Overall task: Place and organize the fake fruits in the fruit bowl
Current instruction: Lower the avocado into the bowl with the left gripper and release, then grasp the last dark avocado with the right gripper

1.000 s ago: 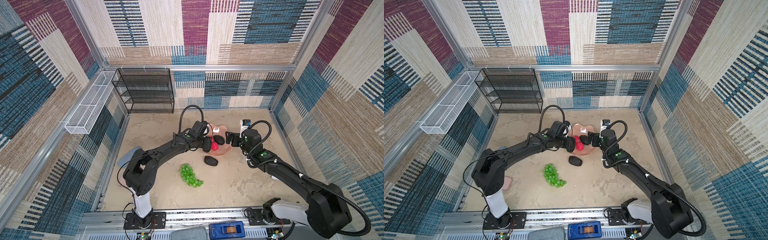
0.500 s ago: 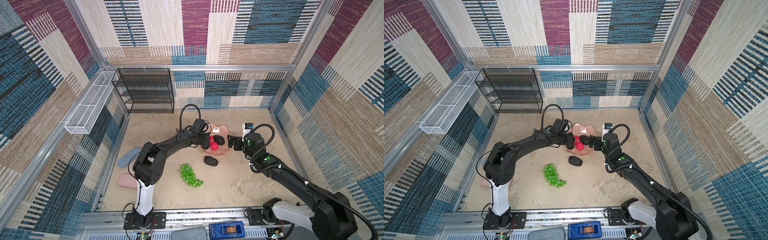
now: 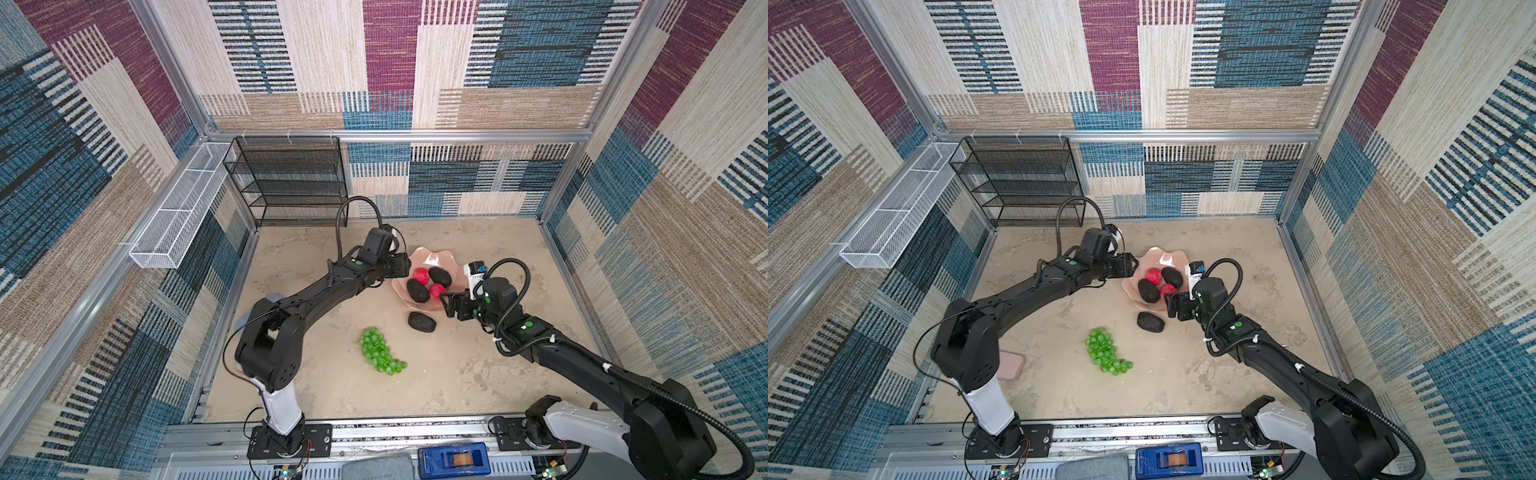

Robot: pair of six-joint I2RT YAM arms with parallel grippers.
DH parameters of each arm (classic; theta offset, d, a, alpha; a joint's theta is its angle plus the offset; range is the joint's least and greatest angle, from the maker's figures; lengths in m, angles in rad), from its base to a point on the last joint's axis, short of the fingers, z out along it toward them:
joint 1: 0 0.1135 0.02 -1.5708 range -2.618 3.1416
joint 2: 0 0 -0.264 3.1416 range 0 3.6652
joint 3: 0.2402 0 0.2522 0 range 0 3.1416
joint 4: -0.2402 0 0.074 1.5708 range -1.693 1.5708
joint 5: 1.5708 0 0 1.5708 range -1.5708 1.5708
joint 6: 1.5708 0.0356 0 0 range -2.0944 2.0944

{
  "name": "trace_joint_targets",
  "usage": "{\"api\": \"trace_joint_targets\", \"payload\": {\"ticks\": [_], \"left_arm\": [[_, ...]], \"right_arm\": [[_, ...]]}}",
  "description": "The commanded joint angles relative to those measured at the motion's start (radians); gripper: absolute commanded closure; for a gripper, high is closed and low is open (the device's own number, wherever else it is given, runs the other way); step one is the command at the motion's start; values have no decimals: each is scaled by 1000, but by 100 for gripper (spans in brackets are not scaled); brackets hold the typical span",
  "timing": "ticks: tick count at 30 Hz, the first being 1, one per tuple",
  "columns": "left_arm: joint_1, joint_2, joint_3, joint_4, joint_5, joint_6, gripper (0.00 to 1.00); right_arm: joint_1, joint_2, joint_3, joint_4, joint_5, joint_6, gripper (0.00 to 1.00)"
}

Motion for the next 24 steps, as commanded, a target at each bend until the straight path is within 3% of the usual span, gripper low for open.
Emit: {"api": "trace_joint_targets", "payload": {"ticks": [1,5,10,14,24], "left_arm": [[39,-143,-129,175,-66,31,36],[91,-324,-326,276,-103,42,31],[143,-481,-482,262,-161,25,25],[172,-559,-534,215,-170,24,24],[198,-632,-588,184,-184,32,23]], "right_arm": [[83,28,-20,-12,0,-22,11],[149,92,-38,30,8,-6,13],[168,203,-13,77,45,-21,15],[180,270,16,75,25,-22,19],[192,366,19,134,81,-5,19]]}}
